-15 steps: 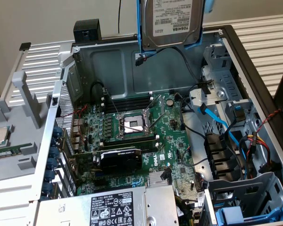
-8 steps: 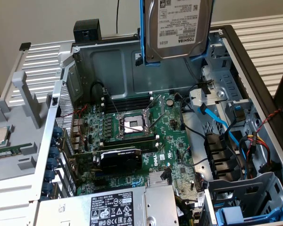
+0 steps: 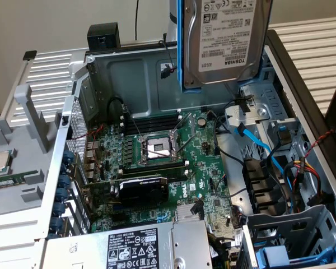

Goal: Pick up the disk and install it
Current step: 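Pick up the disk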

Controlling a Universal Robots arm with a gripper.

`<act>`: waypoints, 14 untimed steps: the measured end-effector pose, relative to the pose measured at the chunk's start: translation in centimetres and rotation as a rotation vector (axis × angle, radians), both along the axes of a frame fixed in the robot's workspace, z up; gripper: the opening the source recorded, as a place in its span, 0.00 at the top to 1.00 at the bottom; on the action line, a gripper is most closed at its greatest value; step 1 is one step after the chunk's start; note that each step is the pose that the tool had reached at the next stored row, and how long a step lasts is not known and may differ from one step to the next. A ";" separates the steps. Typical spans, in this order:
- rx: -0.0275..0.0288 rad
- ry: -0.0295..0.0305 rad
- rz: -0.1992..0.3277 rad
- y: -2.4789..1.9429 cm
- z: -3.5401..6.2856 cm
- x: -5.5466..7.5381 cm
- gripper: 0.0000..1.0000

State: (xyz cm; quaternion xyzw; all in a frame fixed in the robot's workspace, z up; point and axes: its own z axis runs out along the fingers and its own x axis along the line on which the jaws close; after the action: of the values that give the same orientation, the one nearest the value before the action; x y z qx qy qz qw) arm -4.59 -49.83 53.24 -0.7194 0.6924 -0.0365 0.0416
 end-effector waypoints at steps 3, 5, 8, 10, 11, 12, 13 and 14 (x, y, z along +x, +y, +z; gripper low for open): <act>0.0005 0.0001 0.000 -0.88 0.09 0.5 0.63; 0.0005 0.0001 0.000 -1.41 0.14 0.7 0.63; 0.0005 0.0001 0.000 -2.22 0.20 1.0 0.63; 0.0006 0.0001 0.000 -2.79 0.22 1.0 0.63; 0.0006 0.0001 0.000 -3.05 0.24 1.1 0.63; 0.0005 0.0001 0.000 -3.30 0.26 1.1 0.63; 0.0005 0.0001 0.000 -3.58 0.28 1.2 0.63; 0.0005 0.0001 0.000 -3.82 0.30 1.2 0.63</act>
State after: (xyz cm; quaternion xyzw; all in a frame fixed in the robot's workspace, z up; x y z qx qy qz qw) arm -3.34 -53.65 53.54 -0.7194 0.6924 -0.0363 0.0418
